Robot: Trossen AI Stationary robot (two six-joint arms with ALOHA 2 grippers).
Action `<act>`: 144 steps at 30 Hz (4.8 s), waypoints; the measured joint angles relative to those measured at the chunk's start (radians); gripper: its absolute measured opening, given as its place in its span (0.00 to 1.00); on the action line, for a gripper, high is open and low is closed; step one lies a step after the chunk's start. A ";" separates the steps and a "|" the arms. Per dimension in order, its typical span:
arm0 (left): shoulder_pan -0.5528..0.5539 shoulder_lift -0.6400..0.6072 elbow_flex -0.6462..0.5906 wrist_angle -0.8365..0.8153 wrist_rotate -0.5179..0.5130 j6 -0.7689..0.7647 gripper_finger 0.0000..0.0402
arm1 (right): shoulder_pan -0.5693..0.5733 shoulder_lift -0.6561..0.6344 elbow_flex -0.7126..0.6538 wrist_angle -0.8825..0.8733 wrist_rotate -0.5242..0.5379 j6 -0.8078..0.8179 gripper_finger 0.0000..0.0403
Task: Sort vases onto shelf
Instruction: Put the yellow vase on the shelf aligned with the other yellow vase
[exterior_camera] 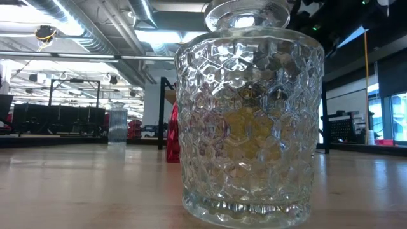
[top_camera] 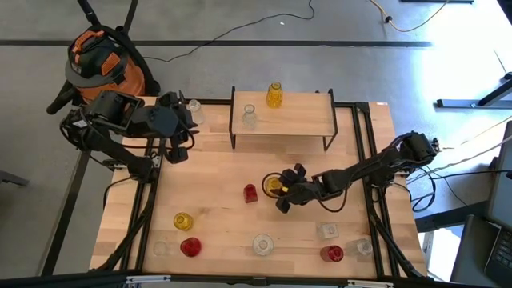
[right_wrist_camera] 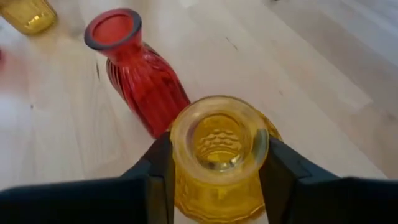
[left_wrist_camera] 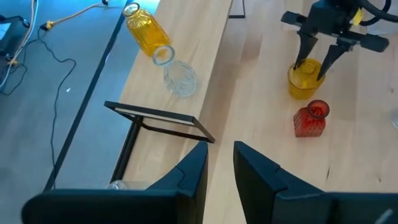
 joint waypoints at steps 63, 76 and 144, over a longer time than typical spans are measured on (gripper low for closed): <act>0.000 0.000 0.000 0.001 -0.019 0.000 0.17 | -0.027 0.011 -0.014 0.071 0.000 -0.137 0.53; 0.031 0.000 0.000 0.000 -0.019 0.008 0.17 | -0.053 0.074 -0.013 0.229 -0.025 -0.330 0.53; 0.118 0.000 0.000 0.004 0.009 0.039 0.17 | -0.576 -0.156 0.128 0.156 0.060 -0.449 0.36</act>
